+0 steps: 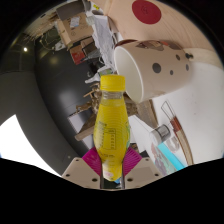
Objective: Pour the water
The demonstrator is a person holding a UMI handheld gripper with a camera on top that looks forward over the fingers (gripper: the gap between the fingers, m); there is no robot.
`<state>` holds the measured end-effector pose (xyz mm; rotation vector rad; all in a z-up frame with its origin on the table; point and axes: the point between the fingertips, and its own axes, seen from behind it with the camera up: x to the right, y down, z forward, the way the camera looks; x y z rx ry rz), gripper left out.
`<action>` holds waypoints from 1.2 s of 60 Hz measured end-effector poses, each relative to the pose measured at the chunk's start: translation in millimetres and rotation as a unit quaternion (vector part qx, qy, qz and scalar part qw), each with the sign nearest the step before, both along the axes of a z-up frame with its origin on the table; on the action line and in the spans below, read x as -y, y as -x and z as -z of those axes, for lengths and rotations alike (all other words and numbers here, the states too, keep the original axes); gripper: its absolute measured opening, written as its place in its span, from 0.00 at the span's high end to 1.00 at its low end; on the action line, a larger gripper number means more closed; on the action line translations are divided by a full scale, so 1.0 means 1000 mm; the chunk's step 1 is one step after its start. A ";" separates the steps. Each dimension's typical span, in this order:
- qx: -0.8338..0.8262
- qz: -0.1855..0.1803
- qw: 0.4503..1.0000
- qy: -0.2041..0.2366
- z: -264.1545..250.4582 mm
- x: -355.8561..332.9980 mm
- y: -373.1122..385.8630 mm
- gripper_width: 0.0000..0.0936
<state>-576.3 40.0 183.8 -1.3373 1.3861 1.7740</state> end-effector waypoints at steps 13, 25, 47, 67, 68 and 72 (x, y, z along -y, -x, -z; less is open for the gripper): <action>0.117 -0.037 0.992 -0.023 -0.014 0.006 0.000 0.75; 0.435 -0.026 0.890 -0.133 -0.084 0.003 -0.051 0.75; 0.790 0.047 0.598 -0.128 -0.090 -0.008 -0.237 0.75; 0.831 -0.033 0.552 -0.049 0.088 0.005 -0.281 0.75; 0.831 -0.035 0.553 -0.046 0.093 0.005 -0.282 0.75; 0.830 -0.041 0.555 -0.033 0.111 0.006 -0.283 0.75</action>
